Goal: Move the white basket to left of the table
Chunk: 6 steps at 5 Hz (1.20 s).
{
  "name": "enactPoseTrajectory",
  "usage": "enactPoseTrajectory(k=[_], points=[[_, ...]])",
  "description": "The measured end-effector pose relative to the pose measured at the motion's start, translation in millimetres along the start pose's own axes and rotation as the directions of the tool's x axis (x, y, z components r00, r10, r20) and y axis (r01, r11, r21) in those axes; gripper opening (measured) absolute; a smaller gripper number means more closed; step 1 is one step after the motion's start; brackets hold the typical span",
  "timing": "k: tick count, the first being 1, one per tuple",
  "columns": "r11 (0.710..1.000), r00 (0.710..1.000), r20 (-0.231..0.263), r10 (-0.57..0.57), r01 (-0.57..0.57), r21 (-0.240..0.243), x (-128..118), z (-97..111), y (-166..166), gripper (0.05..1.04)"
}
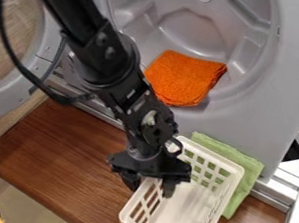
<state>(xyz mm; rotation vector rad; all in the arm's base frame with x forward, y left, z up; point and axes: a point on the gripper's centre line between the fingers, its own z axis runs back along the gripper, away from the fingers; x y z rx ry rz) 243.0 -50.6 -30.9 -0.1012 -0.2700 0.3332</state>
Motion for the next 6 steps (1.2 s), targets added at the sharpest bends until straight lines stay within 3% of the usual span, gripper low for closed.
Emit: enactPoseTrajectory(k=[1,2,3,4,5,6], points=[[1.0,1.0,-0.003,-0.001,0.001,-0.008,2.2,0.5,0.1,0.364],[1.0,1.0,-0.001,-0.015,0.015,0.001,4.0,0.8,-1.6,0.179],[0.998,0.999,0.0,-0.045,0.045,0.031,1.5,5.4,-4.8,0.108],[0.999,0.999,0.03,-0.045,0.044,0.024,4.0,20.7,-8.1,0.091],[1.0,0.997,0.068,-0.02,0.019,0.02,-1.3,43.2,-6.2,0.09],[0.998,0.995,0.092,0.031,-0.036,0.048,-6.5,63.0,11.5,0.09]])
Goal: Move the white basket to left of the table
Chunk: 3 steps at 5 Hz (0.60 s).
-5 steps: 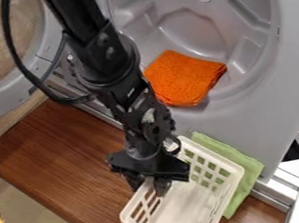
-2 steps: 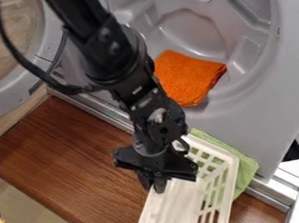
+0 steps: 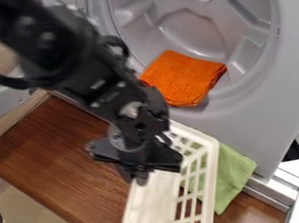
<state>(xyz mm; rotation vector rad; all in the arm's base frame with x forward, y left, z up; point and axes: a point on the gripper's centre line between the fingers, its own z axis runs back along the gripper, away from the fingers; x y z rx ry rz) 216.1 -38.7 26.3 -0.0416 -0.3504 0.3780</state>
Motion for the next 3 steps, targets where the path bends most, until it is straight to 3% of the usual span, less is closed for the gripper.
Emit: enactPoseTrajectory(k=[2,3], points=[[0.991,0.991,0.014,0.134,-0.134,0.016,13.1,19.5,57.3,0.09],[0.989,0.989,-0.02,0.147,-0.147,0.017,14.4,15.2,81.0,0.09]])
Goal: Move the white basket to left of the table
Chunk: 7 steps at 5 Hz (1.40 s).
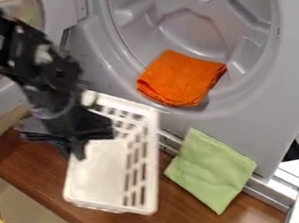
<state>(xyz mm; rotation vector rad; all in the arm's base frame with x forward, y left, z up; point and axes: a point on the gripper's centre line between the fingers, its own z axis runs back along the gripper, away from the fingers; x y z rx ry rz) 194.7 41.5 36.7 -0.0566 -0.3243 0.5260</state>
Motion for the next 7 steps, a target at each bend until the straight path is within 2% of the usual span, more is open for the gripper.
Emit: enactPoseTrajectory(k=[1,2,3,4,5,7], points=[[1.0,0.998,-0.058,-0.002,0.001,-0.011,6.1,-18.0,19.6,0.09],[1.0,0.997,-0.08,-0.016,0.017,0.002,11.4,-32.1,34.1,0.09],[1.0,0.996,-0.088,-0.002,0.003,0.013,16.7,-47.0,45.2,0.09],[1.0,0.998,-0.065,-0.011,0.013,0.028,21.9,-54.5,47.4,0.119],[0.998,1.0,-0.024,-0.002,0.004,0.059,25.1,-56.3,43.2,0.304],[0.998,0.999,-0.036,-0.023,0.025,0.054,22.1,-53.4,27.9,0.9]])
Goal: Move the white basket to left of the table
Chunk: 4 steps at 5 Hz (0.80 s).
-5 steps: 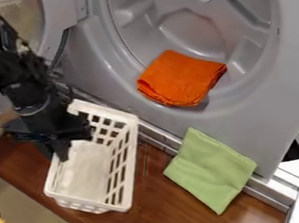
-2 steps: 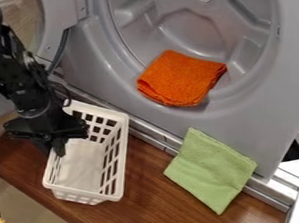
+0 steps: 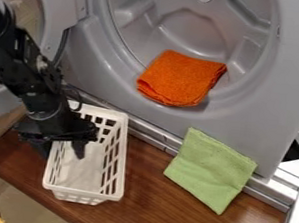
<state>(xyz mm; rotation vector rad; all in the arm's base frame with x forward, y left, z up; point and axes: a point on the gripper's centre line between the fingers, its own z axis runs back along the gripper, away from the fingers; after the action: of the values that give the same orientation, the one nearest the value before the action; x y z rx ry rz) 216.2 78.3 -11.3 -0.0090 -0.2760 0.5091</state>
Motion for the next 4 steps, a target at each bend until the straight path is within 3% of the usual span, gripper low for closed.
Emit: enactPoseTrajectory(k=[1,2,4], points=[[1.0,1.0,0.008,-0.01,0.01,0.018,1.8,8.2,-5.1,1.013],[0.999,0.999,0.019,-0.03,0.03,0.042,6.3,19.3,-10.5,1.008],[0.997,0.995,0.085,-0.054,0.048,0.067,22.7,64.5,-22.9,1.001]])
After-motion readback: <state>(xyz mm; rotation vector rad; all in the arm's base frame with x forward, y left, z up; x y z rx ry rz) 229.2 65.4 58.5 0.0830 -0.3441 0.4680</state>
